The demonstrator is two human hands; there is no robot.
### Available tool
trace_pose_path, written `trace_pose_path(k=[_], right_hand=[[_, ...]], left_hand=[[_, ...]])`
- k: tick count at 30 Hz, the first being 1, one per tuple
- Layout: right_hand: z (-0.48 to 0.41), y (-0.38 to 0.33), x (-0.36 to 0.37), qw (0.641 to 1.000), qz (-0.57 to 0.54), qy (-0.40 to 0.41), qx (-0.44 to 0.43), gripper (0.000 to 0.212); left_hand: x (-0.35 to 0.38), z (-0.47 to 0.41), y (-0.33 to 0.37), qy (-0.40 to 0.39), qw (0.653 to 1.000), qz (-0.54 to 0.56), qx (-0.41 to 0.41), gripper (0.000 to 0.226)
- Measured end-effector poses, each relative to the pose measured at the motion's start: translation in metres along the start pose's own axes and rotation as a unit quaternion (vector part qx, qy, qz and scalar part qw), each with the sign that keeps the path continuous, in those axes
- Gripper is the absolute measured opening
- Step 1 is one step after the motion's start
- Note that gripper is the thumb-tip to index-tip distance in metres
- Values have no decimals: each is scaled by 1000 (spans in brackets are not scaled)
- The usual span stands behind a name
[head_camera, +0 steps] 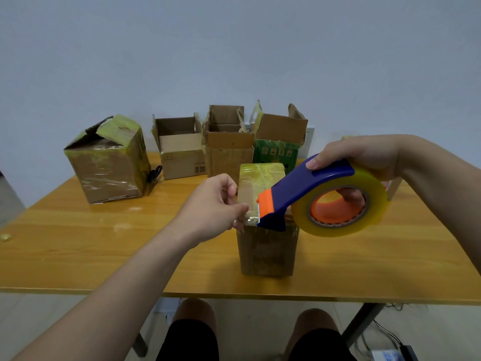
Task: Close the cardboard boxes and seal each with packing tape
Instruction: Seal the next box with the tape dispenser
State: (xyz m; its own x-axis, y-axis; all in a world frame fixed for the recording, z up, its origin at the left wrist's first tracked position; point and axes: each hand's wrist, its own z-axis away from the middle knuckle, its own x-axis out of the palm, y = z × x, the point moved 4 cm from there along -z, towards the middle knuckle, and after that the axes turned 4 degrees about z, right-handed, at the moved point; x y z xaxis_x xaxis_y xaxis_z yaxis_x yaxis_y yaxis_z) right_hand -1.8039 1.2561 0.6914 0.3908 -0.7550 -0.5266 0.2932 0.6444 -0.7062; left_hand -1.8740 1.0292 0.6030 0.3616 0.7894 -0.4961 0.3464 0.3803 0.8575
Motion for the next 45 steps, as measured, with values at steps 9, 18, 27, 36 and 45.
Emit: trace_pose_path(k=[9,18,27,36,45], right_hand=[[6,10,-6,999,-36,11,-12,29],[5,6,-6,1000,-7,9,0,26],[7,12,-7,999,-13,43,2,42],[9,16,-4,1000,-4,23,3,35],[9,22,-4,999,16,30,-26,38]], left_hand=[[5,5,-9,-17,988,155,1,25],[7,0,-3,-18,999,29,11,27],[4,-9,12,-30,998,-45,22,29],[14,-10,8,-53,994,-93,14,30],[14,-15,-33,-175,979,23,-97,26]])
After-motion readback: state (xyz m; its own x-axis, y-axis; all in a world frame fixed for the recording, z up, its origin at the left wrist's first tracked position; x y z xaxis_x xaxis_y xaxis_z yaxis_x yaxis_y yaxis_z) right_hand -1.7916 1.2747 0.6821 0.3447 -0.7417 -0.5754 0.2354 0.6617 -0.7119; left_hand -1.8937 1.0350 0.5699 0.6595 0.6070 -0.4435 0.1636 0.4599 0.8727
